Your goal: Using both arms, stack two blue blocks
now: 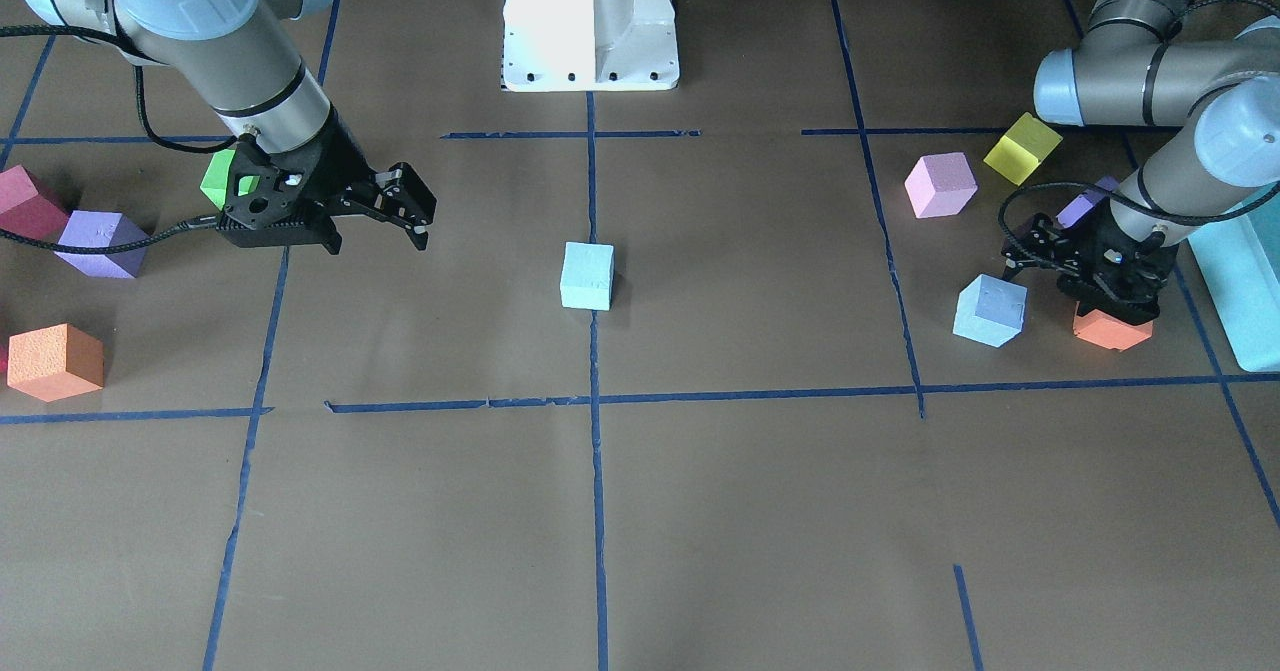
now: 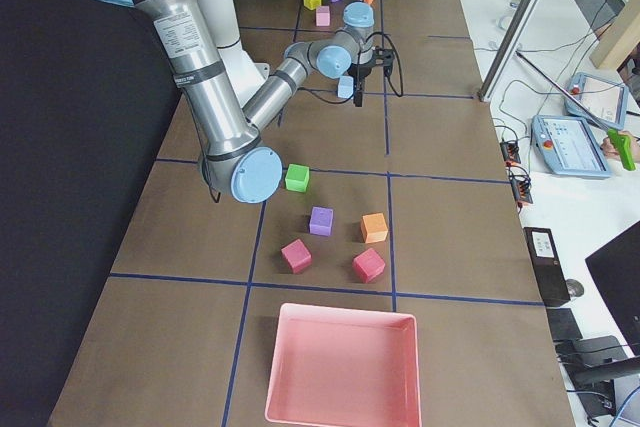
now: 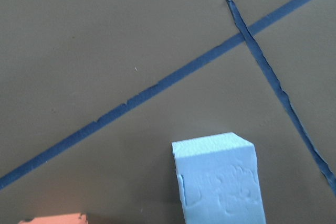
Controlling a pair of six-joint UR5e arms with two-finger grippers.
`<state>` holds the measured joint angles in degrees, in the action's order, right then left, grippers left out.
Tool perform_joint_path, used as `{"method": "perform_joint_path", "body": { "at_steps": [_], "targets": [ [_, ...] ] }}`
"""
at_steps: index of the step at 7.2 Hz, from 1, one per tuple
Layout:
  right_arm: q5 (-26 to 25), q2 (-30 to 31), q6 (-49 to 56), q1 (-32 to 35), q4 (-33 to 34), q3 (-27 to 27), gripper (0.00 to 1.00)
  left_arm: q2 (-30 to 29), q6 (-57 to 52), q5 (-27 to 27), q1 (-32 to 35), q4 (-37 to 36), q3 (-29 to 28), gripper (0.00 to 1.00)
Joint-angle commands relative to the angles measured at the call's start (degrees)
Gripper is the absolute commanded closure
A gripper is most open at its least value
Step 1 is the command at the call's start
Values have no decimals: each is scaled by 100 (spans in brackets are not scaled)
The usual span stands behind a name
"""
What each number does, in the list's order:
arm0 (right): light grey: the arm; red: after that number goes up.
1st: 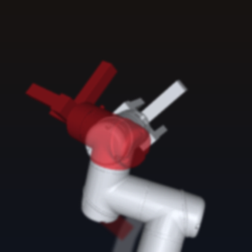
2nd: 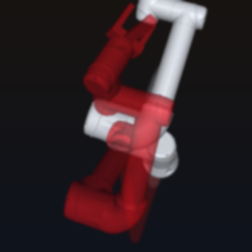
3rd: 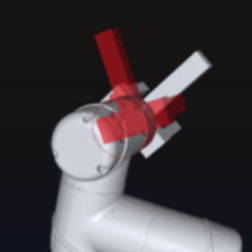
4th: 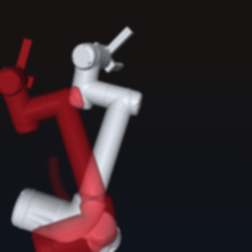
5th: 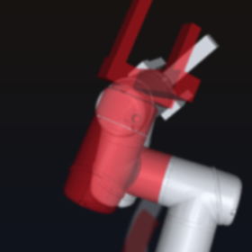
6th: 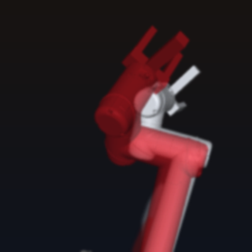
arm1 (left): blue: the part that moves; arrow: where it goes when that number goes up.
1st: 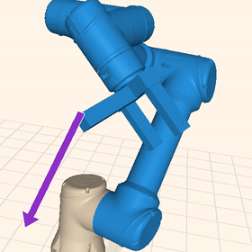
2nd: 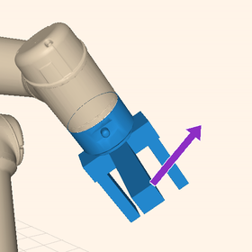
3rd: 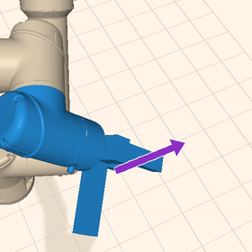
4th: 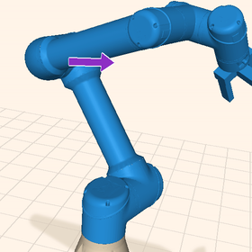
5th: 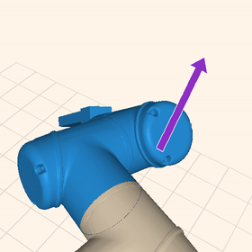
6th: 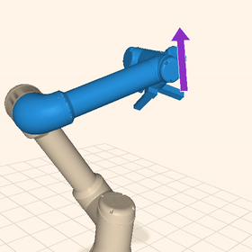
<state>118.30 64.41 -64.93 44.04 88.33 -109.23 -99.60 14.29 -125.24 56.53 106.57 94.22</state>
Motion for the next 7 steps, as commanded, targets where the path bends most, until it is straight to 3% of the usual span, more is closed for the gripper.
{"method": "perform_joint_path", "body": {
  "at_steps": [1, 7],
  "targets": [
    [0, -8, 7, -10, 0, 50, 0, -50, 502, 61, -115, 101, -114, 1],
    [0, 1, 7, -10, 0, 86, 0, -262, 1348, 88, -423, 119, -342, 1]
  ]
}}
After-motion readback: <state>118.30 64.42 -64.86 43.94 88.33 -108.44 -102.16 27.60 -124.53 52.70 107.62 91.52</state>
